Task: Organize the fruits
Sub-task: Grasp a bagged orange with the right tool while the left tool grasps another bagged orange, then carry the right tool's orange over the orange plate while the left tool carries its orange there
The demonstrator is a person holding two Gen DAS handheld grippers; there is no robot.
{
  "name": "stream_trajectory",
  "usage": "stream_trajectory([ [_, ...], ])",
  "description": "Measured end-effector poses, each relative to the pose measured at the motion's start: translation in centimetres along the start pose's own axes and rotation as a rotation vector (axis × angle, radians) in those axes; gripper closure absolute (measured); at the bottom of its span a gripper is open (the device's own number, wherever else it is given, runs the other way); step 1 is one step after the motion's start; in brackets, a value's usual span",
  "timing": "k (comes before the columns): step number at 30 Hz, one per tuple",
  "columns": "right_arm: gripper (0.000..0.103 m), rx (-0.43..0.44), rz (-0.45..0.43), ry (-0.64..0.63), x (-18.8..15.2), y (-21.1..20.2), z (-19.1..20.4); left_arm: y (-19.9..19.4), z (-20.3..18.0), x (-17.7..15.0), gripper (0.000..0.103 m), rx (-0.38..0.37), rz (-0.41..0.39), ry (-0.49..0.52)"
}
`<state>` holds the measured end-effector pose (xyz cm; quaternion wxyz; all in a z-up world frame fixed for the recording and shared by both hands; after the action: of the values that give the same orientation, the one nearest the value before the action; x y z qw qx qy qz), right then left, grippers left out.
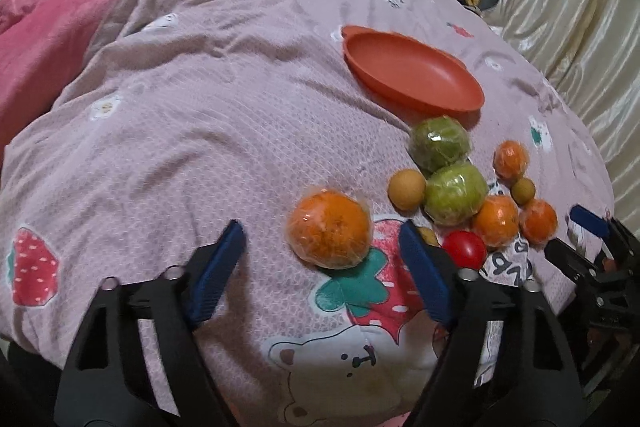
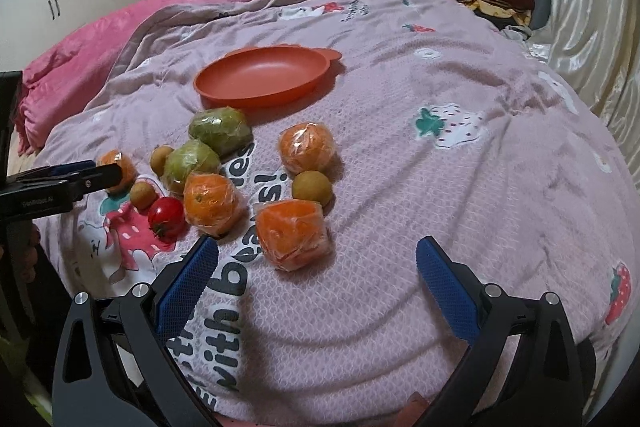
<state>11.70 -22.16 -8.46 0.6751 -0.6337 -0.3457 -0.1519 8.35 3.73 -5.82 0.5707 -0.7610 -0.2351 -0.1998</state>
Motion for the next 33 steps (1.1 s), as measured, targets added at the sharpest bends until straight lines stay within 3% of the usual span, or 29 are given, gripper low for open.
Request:
stream_trajectory([
  [1, 0.008, 0.000, 0.001, -0.006, 0.0, 0.1, 0.1, 0.2, -0.1, -0.1, 0.045, -0.003, 0.005, 0.009],
  [4, 0.034, 0.020, 0.008, -0.027, -0.1, 0.5, 0.6, 0.7, -0.3, -0.1, 0.053, -0.008, 0.017, 0.024],
  [7, 0.047, 0.039, 0.017, -0.042, -0.2, 0.9, 0.9, 0.9, -0.4, 0.0, 0.063, -0.008, 0.018, 0.034],
  [10, 0.064, 0.065, 0.014, -0.046, -0.2, 0.9, 0.9, 1.1, -0.3, 0.3, 0.066, -0.010, 0.016, 0.038],
  [24, 0.067, 0.110, 0.006, -0.051, 0.1, 1.4, 0.8, 2.2, -0.1, 1.7, 0.068, -0.068, 0.029, 0.028],
  [33, 0.067, 0.146, -0.043, -0.012, 1.8, -0.6, -0.6, 1.7, -0.3, 2.9, 0.069, -0.114, 0.018, 0.014],
])
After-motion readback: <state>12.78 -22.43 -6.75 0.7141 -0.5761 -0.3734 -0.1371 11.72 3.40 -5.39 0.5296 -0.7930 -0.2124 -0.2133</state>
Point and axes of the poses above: each gripper's, at about its wrist camera, not at the fingertips, and y roughly the way its jaws point, z to its left, x to its top, the point moved 3 cm from there along y, roughly the way its jaws point, and after that the axes turned 9 degrees about -x, right-handed, at the moved point
